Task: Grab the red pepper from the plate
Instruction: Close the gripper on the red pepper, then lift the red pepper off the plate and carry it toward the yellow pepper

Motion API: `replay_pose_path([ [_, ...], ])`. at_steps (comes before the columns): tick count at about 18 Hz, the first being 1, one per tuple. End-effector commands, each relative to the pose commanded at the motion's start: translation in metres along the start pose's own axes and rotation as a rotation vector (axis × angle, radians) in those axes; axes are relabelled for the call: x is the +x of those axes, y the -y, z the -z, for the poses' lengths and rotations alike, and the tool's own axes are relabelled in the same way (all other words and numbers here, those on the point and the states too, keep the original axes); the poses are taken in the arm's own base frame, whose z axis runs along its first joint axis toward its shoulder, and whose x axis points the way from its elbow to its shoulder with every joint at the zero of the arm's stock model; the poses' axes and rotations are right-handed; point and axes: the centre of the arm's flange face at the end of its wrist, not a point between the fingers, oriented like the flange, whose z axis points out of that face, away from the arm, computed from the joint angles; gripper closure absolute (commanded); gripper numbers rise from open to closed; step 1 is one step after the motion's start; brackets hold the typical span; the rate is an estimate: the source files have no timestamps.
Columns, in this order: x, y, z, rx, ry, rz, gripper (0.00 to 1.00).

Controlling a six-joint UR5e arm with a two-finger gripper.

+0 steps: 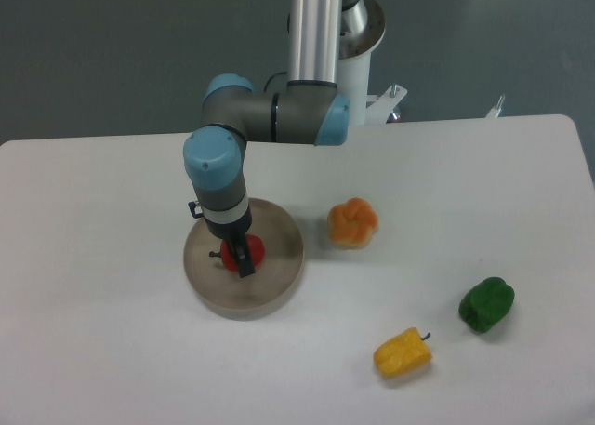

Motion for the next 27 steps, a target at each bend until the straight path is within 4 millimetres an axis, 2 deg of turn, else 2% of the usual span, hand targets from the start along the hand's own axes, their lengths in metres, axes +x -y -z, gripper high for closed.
replay_pose_path([
  [7, -0.005, 0.001, 0.008, 0.009, 0.013, -0.003, 0.34],
  [11, -0.020, -0.004, 0.038, 0.029, 0.063, -0.009, 0.35],
  [15, -0.060, -0.042, 0.072, 0.042, 0.123, 0.015, 0.35],
  [18, -0.095, -0.081, 0.097, 0.043, 0.163, 0.016, 0.34],
  [19, -0.105, -0.092, 0.100, 0.035, 0.156, 0.000, 0.35],
  [21, -0.134, -0.135, 0.106, 0.020, 0.158, -0.027, 0.35],
  [27, -0.178, -0.200, 0.099, 0.000, 0.164, -0.070, 0.35],
])
